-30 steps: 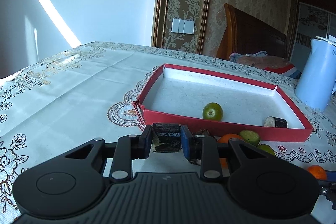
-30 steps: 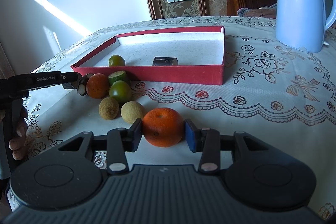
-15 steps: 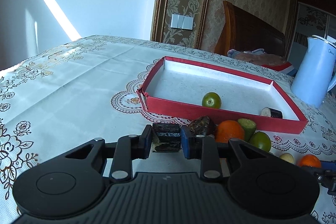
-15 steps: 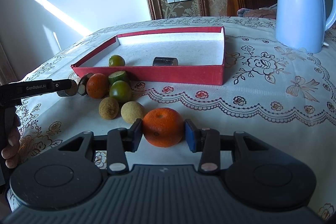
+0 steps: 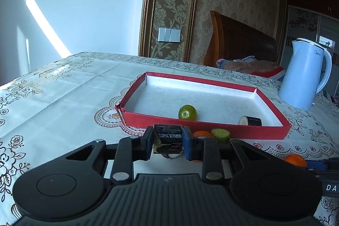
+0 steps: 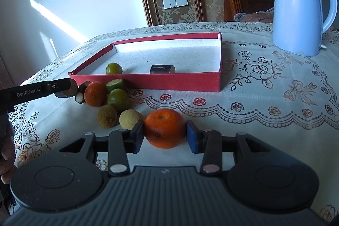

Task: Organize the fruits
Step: 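Carry the chocolate bar in the left tool and orange in the right tool over the tray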

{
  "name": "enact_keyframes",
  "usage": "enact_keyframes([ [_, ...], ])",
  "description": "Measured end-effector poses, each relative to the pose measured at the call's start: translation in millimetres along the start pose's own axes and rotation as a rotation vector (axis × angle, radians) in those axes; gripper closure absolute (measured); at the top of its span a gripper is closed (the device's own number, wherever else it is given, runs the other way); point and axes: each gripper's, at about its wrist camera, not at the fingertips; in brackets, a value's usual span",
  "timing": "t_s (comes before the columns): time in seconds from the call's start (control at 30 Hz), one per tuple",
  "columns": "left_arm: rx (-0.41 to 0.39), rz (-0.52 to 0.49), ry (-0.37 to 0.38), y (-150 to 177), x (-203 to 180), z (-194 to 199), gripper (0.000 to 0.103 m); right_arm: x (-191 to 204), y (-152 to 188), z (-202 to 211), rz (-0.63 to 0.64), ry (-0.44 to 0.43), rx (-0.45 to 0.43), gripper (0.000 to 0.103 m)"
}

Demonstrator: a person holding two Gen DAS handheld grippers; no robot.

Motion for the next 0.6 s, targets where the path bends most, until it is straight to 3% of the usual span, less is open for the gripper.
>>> enact_keyframes([
  [0.6, -0.022, -0.064, 0.021, -10.7, -46.9, -31.5, 0.075, 8.3, -44.0, -7.9, 0.074, 0.11, -0.112, 0.064],
])
Point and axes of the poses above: each gripper's, at about its wrist camera, not at the fingertips, and z roughly against the way its jaws point, x to its left, y to its underside, and after that the axes turned 13 degrees about z, right-handed
